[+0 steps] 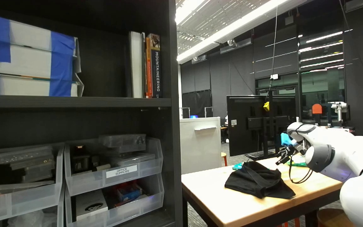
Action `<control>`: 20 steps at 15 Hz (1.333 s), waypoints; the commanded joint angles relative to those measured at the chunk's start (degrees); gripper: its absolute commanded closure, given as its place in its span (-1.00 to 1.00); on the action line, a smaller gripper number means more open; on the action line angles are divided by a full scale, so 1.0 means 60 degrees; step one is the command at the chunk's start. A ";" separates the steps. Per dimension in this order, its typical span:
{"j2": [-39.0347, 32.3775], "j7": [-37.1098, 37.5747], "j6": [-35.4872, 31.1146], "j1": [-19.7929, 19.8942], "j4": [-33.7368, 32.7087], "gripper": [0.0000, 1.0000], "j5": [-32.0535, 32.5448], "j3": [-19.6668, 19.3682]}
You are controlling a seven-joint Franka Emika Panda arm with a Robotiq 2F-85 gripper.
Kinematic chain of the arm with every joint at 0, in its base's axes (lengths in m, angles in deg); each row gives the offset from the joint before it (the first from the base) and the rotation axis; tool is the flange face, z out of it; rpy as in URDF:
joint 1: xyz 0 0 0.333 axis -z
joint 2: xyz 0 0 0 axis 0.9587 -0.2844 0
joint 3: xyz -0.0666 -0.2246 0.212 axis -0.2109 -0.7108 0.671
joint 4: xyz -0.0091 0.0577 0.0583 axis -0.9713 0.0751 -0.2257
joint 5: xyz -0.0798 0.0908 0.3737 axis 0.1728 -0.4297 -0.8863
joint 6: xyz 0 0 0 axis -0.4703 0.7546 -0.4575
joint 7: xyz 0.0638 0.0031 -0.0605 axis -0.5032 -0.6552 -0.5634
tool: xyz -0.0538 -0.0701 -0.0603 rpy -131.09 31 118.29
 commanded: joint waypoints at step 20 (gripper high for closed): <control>0.0241 -0.1478 -0.1235 0.0108 -0.0014 -1.00 -0.0855 0.0449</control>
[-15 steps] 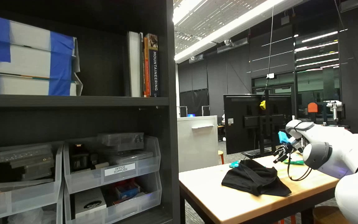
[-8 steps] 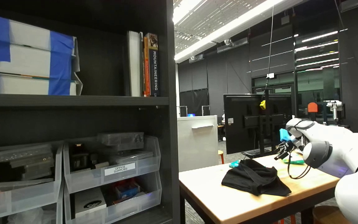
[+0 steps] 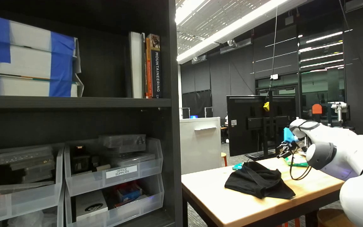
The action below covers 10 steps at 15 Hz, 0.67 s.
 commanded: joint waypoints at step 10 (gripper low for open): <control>0.0069 0.0078 -0.0396 -0.0343 0.0113 -1.00 0.0025 -0.0497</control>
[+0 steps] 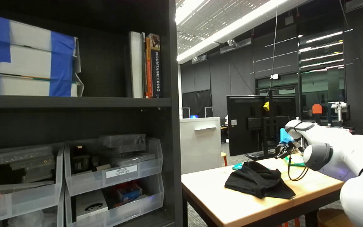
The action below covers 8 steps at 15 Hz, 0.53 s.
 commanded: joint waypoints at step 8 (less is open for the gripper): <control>0.0115 -0.0126 0.0099 0.0102 0.0058 -1.00 -0.0278 0.0180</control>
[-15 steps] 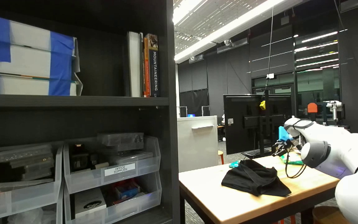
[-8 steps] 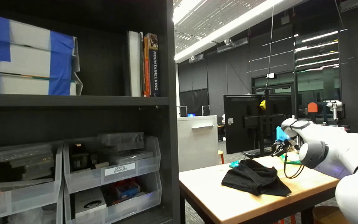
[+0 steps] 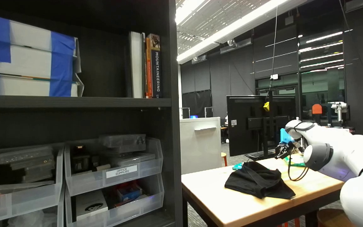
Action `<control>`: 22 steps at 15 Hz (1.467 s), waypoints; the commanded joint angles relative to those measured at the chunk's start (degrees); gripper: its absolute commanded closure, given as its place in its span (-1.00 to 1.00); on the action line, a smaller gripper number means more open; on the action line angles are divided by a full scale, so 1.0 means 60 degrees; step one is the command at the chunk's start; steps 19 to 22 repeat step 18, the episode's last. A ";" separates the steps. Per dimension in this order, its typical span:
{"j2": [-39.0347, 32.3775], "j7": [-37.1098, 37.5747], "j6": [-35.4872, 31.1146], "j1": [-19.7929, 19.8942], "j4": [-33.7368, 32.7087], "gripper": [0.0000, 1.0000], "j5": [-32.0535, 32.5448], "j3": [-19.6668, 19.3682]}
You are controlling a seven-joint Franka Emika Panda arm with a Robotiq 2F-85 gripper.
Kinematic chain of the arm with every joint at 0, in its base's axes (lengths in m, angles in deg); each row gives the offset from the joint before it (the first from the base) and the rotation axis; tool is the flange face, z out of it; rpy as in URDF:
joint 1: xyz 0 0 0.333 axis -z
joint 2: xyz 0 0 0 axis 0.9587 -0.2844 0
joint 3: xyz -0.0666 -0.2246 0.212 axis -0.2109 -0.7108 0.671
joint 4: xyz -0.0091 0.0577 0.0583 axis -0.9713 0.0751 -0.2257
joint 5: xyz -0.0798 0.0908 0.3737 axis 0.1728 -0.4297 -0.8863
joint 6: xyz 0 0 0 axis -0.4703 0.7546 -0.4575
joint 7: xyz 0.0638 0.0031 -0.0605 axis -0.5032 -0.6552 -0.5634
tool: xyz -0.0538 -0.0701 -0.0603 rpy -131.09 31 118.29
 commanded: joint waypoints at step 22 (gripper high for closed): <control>0.1023 -0.0163 -0.0231 0.1565 -0.0036 -1.00 -0.3778 0.0788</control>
